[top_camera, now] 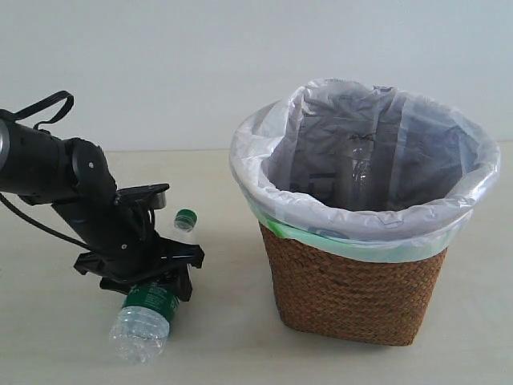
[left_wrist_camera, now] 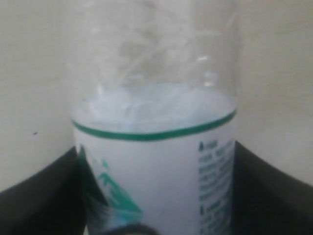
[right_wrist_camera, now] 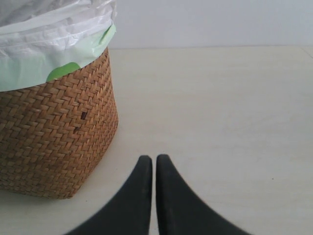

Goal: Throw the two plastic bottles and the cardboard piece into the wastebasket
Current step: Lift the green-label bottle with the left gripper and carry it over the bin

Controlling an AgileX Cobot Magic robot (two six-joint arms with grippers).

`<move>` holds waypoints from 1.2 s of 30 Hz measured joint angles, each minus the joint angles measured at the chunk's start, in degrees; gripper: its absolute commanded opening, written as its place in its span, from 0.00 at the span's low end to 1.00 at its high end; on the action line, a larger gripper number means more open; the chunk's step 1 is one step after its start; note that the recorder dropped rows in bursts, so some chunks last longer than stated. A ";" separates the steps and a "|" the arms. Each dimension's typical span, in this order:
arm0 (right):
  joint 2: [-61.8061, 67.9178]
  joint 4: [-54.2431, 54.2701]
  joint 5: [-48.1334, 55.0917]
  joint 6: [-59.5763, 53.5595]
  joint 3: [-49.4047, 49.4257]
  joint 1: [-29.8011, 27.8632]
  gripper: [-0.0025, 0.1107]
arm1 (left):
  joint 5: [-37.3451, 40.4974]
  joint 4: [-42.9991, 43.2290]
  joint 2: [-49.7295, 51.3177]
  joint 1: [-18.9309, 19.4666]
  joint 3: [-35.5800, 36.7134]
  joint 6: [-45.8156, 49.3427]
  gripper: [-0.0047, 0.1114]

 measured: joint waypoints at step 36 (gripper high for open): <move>0.00 0.00 0.00 0.00 0.00 0.00 0.02 | 6.60 43.87 -43.05 22.32 -12.69 -10.61 0.07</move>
